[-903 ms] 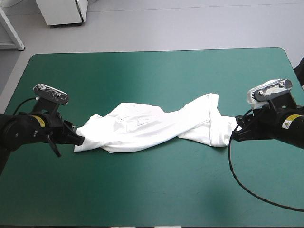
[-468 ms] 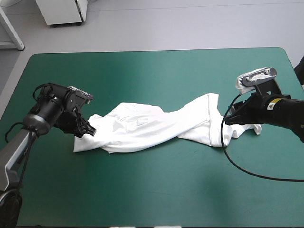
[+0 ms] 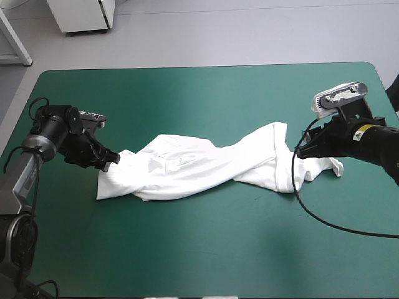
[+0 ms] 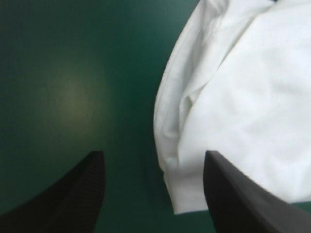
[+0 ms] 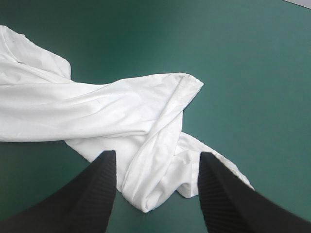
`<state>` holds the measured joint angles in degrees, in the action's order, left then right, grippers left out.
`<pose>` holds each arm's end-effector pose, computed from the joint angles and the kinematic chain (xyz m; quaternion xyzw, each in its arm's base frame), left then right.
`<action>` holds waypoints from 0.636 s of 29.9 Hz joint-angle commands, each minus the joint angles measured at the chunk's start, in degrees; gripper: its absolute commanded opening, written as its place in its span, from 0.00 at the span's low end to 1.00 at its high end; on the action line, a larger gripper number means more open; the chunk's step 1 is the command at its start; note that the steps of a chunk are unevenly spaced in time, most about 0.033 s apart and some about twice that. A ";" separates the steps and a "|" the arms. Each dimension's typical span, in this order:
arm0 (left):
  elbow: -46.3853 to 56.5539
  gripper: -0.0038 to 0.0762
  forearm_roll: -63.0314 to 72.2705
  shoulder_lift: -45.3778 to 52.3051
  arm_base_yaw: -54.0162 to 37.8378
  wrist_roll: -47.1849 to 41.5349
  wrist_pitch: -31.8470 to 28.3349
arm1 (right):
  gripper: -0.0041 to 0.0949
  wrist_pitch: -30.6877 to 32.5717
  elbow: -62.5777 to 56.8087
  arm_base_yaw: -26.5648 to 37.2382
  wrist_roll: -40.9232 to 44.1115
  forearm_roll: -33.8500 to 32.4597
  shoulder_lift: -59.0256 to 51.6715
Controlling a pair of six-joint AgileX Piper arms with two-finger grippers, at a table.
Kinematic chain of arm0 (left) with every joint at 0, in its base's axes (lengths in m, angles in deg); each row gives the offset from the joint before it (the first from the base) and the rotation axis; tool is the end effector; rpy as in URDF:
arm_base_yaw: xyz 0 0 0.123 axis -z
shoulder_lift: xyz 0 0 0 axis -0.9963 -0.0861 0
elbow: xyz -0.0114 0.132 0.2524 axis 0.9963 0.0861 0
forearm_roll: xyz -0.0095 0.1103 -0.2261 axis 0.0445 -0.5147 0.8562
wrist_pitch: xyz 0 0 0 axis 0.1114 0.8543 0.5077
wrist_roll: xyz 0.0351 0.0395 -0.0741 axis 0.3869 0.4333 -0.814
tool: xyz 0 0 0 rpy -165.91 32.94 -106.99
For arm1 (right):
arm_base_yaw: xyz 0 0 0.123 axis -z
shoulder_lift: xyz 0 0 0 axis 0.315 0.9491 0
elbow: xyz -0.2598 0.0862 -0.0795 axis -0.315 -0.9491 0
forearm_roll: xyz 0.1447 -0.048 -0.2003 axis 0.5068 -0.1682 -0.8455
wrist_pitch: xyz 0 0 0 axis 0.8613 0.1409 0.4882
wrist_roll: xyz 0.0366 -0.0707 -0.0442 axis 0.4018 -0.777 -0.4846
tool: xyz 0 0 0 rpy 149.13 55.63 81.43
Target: Fold the cloth
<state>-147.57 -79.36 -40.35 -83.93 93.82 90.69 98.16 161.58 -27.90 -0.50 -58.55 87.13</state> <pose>0.3282 -0.0064 0.2729 0.1165 0.9886 0.0092 0.0945 0.2062 0.0447 0.4282 -0.1829 0.8838 0.0445 0.4282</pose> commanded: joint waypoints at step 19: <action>-2.10 0.43 8.22 -9.94 -0.06 2.02 1.77 | 0.54 -5.26 2.54 0.10 -0.49 -0.72 0.85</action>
<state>-149.08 -74.24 -51.04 -84.15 95.68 91.85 96.70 161.84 -27.90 -0.50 -59.23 88.63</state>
